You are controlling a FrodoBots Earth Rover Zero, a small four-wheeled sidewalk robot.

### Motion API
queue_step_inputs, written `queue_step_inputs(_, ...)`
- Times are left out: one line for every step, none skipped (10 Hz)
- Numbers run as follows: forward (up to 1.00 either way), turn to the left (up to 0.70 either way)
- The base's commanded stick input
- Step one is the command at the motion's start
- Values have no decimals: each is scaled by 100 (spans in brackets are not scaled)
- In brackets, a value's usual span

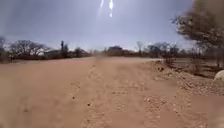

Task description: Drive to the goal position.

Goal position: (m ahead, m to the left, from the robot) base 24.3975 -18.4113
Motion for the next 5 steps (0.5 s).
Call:
queue_step_inputs(100, 0)
queue_step_inputs(100, 0)
queue_step_inputs(100, 0)
queue_step_inputs(100, 0)
queue_step_inputs(100, 0)
